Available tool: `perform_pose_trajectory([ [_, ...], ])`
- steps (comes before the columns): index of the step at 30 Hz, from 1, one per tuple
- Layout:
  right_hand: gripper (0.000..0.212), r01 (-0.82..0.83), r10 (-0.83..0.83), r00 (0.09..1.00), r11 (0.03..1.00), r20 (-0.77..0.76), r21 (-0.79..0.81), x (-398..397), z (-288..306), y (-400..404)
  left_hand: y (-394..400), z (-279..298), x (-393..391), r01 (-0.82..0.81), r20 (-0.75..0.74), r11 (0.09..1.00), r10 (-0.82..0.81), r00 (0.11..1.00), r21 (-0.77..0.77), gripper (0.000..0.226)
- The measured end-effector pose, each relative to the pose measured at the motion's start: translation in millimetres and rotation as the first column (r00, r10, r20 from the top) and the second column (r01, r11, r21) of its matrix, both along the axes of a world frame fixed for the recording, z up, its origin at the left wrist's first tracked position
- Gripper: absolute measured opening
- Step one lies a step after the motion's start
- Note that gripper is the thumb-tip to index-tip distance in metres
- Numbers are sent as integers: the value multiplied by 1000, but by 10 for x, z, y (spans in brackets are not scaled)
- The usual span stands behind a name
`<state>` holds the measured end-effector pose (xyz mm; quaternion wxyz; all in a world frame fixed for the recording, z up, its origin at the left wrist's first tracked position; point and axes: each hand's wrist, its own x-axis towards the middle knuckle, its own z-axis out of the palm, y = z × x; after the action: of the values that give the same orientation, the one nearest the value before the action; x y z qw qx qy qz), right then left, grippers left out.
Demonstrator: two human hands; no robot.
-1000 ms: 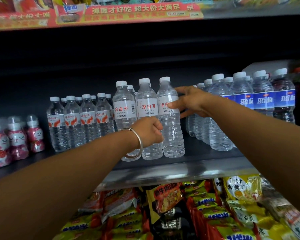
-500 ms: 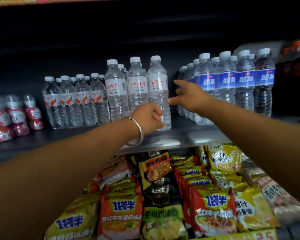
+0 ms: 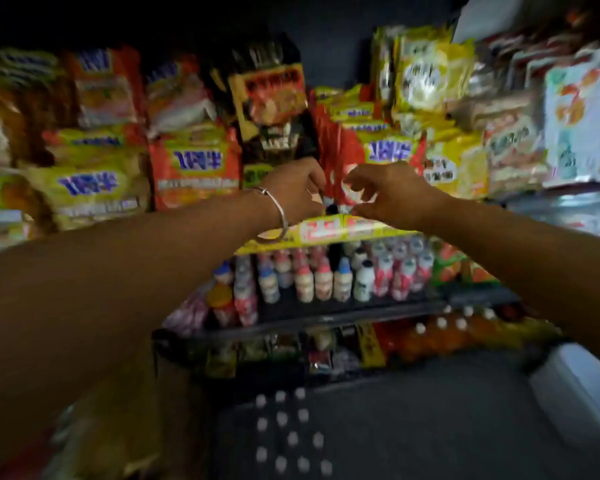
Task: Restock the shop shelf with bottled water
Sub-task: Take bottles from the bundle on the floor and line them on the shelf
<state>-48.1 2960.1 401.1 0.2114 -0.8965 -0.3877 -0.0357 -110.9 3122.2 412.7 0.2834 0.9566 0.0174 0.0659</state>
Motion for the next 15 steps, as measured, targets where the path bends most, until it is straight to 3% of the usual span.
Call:
perform_pose_trajectory([
  [6,47,-18,-49,971,960,-233,-278,-108,-1817,-123,-28,-1743,-99,110,-226,990,-87,970,89,39],
  [11,43,9,-158,924,920,-349,-391,-358,-3428,-122,50,-3290,-300,192,-385,965,-111,916,178,46],
  [15,51,-17,-236,856,876,-459,-482,-659,-4698,-104,83,-4511,-518,243,-505,954,-124,854,178,48],
])
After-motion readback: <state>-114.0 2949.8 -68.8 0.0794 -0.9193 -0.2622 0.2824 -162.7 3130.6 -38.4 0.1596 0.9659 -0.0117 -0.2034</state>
